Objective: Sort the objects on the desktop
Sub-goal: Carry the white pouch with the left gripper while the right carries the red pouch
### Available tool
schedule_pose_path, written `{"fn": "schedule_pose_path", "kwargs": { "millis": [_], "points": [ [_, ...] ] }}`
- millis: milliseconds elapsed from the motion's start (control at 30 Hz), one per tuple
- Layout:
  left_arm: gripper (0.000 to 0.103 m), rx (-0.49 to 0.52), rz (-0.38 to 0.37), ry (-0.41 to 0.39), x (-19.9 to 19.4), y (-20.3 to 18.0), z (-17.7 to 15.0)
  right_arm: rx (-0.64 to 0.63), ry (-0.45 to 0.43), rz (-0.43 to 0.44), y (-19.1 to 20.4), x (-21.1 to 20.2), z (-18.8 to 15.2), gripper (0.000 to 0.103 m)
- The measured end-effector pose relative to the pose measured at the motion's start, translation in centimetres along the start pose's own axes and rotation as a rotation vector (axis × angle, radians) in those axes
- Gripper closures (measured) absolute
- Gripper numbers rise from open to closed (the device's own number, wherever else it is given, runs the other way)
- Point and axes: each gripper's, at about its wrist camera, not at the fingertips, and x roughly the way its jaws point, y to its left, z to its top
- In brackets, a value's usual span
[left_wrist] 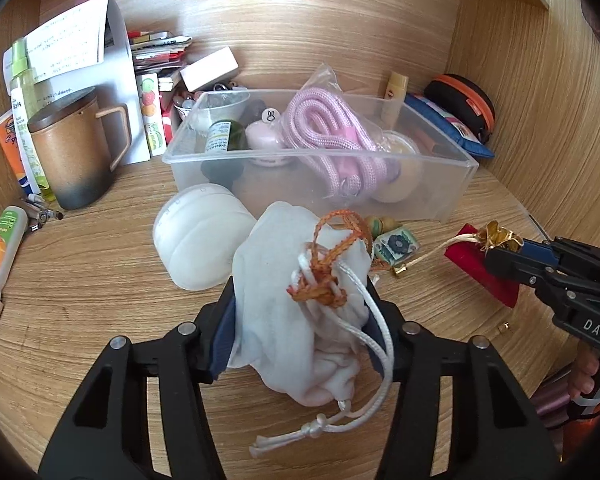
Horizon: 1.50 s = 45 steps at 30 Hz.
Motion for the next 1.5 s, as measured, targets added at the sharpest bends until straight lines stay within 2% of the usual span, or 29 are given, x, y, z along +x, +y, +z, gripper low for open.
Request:
{"fn": "schedule_pose_path", "kwargs": {
  "millis": [367, 733, 1500],
  "points": [
    [0.048, 0.035, 0.037, -0.077, -2.1, 0.3, 1.6, 0.0, -0.071, -0.018, -0.1, -1.4, 2.2, 0.08],
    [0.048, 0.072, 0.032, -0.124, -2.9, -0.5, 3.5, -0.009, -0.122, -0.016, 0.0, -2.3, 3.5, 0.08],
    [0.048, 0.103, 0.011, -0.146, -0.8, 0.2, 7.9, -0.01, -0.162, -0.018, -0.7, -1.5, 7.1, 0.08]
  ]
}}
